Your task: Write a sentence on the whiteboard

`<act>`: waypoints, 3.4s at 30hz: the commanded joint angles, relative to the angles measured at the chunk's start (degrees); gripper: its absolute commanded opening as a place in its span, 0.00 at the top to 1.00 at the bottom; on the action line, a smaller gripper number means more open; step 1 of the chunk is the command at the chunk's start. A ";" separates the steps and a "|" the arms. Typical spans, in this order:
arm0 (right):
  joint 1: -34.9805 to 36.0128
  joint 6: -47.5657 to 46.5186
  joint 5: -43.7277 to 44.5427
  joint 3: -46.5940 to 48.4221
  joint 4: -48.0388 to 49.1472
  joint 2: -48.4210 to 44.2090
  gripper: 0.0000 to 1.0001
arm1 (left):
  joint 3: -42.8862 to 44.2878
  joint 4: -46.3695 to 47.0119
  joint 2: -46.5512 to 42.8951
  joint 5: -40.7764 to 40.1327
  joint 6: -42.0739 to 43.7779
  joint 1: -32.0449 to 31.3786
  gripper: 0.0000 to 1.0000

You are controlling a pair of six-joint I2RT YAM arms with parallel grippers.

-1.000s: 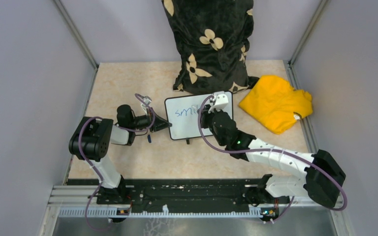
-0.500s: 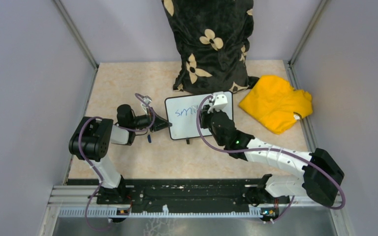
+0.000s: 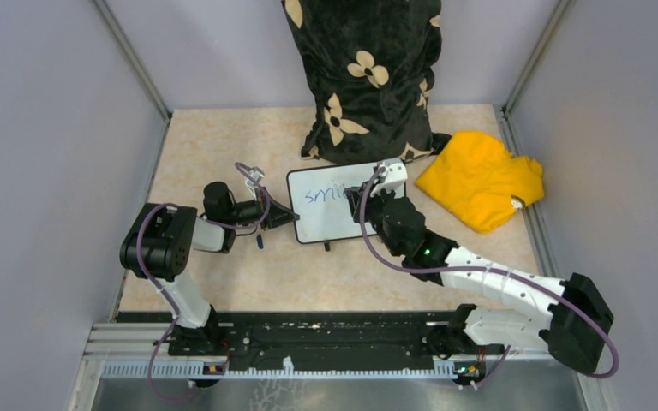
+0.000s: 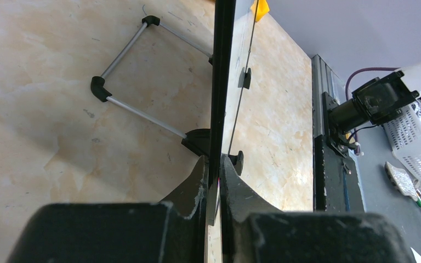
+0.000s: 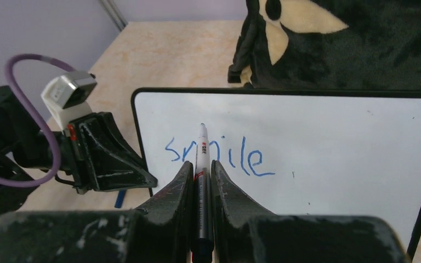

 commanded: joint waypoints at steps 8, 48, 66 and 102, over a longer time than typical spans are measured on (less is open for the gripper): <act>0.25 0.82 6.34 -7.48 -4.15 -11.86 1.00 | 0.58 -1.46 1.10 -0.28 0.98 -0.41 1.00; -1.06 2.72 10.87 -8.05 0.39 -5.46 1.00 | 1.37 -3.25 1.43 -0.20 0.98 -0.41 1.00; -1.07 4.70 3.09 -6.57 -5.05 -10.79 1.00 | 1.36 -3.29 1.43 -0.18 0.85 -0.41 1.00; 18.81 -6.27 16.33 2.80 9.32 16.67 1.00 | 1.44 -3.48 1.48 -0.28 0.98 -0.67 1.00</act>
